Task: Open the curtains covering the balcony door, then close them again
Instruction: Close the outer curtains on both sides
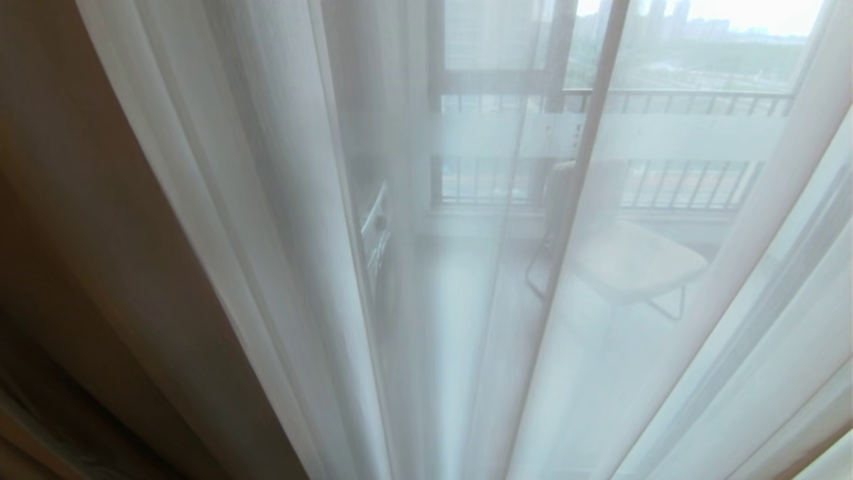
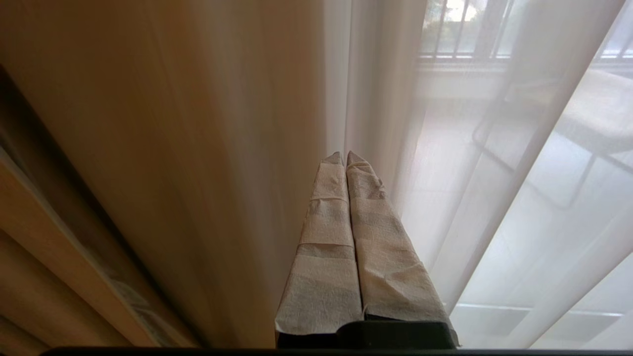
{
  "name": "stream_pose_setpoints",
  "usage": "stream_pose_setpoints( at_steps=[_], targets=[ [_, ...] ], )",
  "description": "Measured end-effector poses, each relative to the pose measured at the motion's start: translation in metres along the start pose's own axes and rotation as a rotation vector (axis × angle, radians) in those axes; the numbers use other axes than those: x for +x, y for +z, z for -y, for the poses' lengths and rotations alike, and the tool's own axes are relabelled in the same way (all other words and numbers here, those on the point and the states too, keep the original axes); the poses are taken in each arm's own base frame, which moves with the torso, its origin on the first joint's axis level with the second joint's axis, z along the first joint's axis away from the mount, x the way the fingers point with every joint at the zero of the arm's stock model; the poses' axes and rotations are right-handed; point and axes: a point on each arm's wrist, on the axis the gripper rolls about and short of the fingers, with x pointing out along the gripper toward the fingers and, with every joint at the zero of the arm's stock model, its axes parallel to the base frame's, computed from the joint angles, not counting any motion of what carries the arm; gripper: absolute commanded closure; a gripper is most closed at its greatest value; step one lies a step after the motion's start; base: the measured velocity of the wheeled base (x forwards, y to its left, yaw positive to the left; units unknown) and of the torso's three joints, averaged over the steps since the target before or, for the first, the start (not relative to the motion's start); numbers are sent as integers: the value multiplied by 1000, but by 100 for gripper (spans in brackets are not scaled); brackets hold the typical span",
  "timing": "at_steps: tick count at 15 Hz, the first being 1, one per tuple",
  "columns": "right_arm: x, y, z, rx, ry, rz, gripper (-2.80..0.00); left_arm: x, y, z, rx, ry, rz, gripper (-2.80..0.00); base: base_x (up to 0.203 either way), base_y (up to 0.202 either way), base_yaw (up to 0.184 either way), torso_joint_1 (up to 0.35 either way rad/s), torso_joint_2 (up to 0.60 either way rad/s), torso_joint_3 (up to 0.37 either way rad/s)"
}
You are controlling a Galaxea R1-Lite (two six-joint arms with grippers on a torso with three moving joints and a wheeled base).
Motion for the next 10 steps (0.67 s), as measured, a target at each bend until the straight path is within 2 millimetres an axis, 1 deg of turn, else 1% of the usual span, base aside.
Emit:
stream_pose_setpoints(
  at_steps=[3, 5, 7, 10],
  targets=[
    [0, 0, 0, 1, 0, 0, 0, -1, 2, 0, 5, 2, 0, 0, 0, 0, 0, 0, 0, 0],
    [0, 0, 0, 0, 0, 0, 0, -3, 13, 0, 5, 7, 22, 0, 0, 0, 0, 0, 0, 0],
    [0, 0, 0, 1, 0, 0, 0, -6, 33, -1, 3, 35, 55, 0, 0, 0, 0, 0, 0, 0],
    [0, 0, 0, 0, 0, 0, 0, -10, 69, -4, -4, 115, 112, 0, 0, 0, 0, 0, 0, 0]
  ],
)
